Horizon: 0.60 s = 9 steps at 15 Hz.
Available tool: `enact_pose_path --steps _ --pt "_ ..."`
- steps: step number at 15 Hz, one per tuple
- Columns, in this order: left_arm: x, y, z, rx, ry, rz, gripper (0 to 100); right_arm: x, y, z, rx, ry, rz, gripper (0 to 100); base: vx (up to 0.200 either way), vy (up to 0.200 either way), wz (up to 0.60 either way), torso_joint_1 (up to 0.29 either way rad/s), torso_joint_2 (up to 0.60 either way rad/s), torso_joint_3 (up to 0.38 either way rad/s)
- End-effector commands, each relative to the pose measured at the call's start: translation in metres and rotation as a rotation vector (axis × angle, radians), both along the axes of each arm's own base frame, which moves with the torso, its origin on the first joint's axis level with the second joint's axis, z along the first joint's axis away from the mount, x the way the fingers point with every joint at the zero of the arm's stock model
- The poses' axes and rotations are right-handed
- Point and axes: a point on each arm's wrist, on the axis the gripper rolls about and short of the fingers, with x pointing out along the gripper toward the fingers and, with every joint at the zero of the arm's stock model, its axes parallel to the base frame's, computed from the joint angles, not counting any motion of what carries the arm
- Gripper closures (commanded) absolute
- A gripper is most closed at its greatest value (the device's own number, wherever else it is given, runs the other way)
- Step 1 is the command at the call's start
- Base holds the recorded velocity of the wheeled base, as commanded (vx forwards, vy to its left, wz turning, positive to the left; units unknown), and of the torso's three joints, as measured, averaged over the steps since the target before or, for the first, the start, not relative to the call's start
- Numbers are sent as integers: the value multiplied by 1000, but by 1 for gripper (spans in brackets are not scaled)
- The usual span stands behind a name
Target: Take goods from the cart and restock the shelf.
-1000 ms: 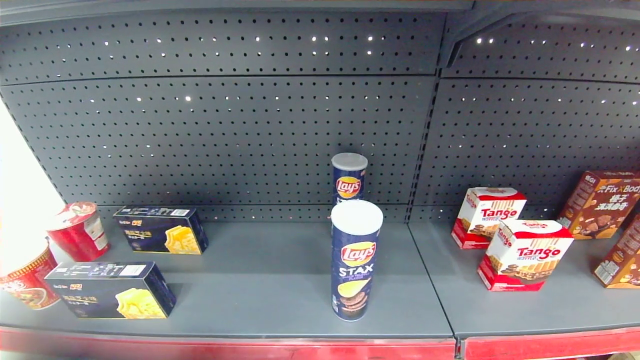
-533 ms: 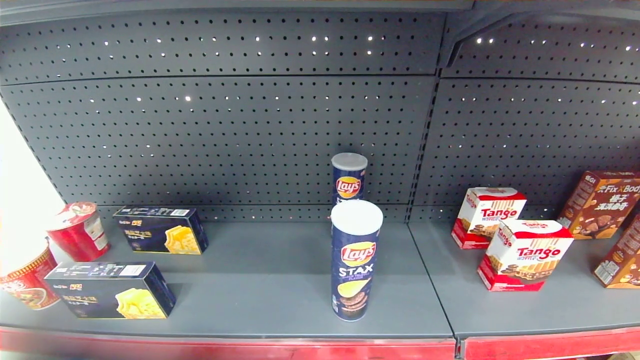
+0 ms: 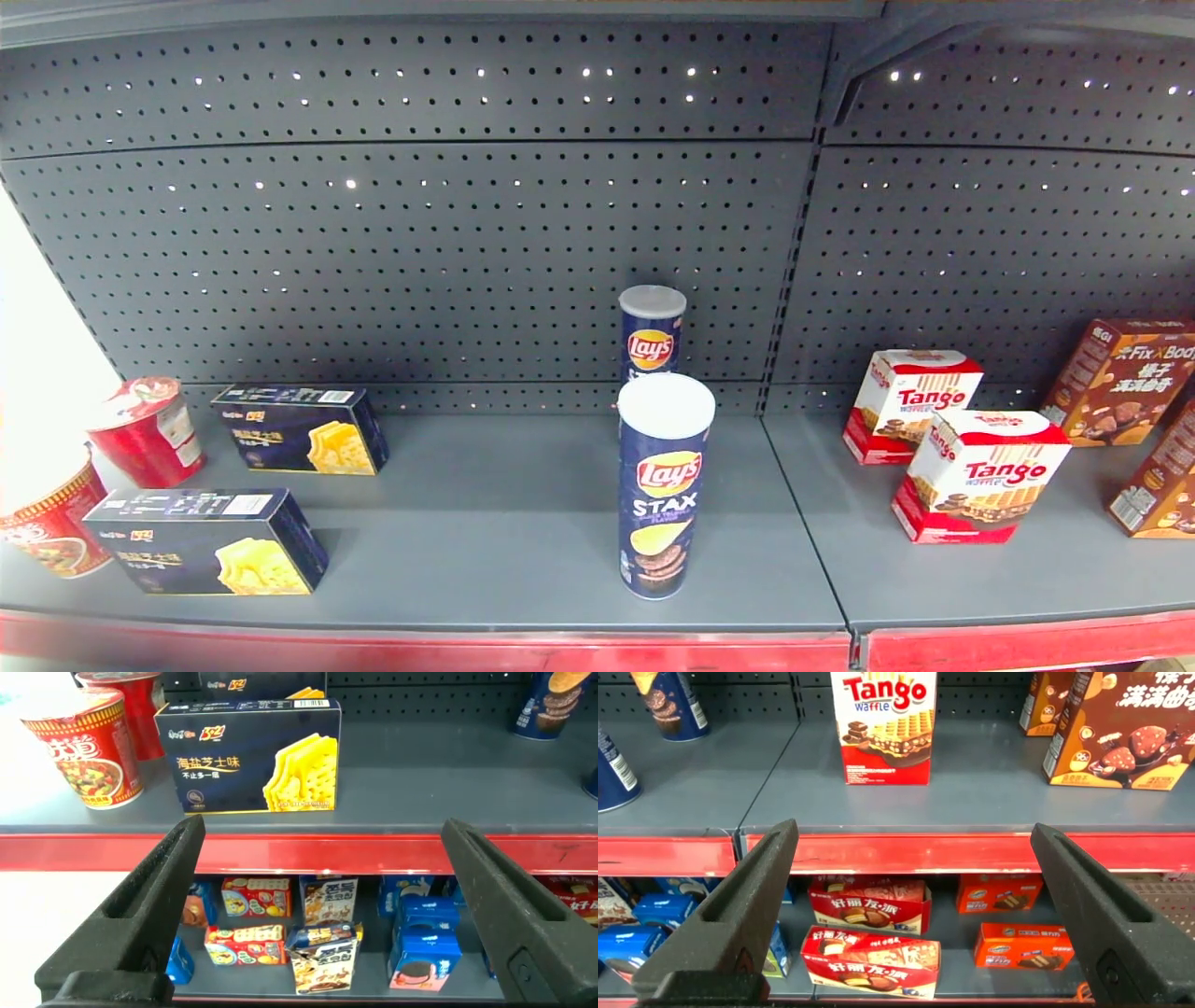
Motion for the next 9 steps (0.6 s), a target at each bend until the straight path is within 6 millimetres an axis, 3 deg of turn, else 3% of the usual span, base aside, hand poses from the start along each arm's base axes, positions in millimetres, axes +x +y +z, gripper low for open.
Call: enact_pose_path --steps 1,9 --pt "0 0 0 0 0 0 0 0 0 0 -1 1 0 0 0 0 0 0 0 0" --pt "0 0 0 0 -1 0 0 0 0 0 1 1 0 0 0 0 0 0 0 0"
